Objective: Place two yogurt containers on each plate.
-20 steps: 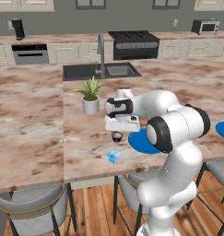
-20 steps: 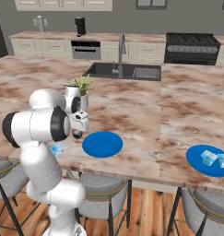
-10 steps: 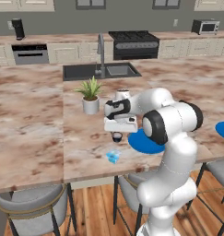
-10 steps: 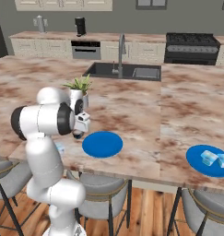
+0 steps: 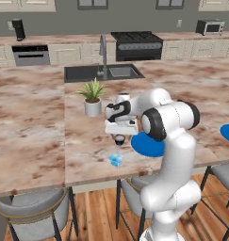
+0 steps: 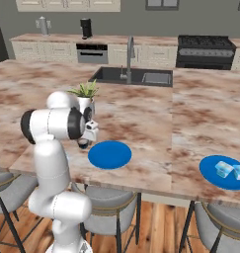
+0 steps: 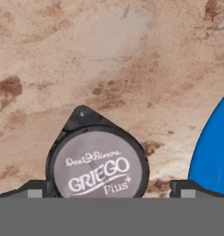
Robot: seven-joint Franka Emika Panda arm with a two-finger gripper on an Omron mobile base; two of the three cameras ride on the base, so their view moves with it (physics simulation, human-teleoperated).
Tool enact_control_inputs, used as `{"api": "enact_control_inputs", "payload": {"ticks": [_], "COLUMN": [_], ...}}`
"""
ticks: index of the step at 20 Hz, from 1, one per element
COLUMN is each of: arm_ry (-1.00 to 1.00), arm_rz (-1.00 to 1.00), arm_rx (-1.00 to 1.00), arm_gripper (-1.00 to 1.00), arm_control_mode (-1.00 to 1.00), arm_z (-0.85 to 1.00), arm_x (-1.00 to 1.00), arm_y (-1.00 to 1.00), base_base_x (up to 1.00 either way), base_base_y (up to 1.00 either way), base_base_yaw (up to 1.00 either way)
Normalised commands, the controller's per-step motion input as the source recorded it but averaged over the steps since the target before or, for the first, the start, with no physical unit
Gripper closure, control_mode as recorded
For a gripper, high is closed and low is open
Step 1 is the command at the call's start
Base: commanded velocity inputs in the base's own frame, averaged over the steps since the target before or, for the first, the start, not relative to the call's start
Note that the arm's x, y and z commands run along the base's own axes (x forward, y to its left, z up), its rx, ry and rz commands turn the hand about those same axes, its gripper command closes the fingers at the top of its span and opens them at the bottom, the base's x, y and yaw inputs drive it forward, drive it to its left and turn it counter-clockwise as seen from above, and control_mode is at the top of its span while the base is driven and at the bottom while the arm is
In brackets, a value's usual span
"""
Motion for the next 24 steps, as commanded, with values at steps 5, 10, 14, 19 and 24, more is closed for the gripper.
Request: {"api": "enact_control_inputs", "payload": {"ticks": [5,10,14,19,24], "arm_ry": [0.0,0.0,0.0,-0.05,-0.06], "arm_rz": [0.0,0.0,0.0,0.0,0.0], "arm_rx": [0.0,0.0,0.0,0.01,0.0], "arm_gripper": [-1.0,-1.0,-1.0,-1.0,-1.0], "arm_control_mode": [-1.0,-1.0,-1.0,-1.0,-1.0], "arm_z": [-0.08,-0.11,-0.06,0.0,0.0], "arm_x": [0.25,0.08,0.0,0.0,0.0], "arm_y": [0.1,0.11,0.01,0.0,0.0], "base_base_x": [0.0,0.0,0.0,0.0,0.0], "base_base_y": [0.0,0.0,0.0,0.0,0.0], "base_base_yaw": [0.0,0.0,0.0,0.0,0.0]}}
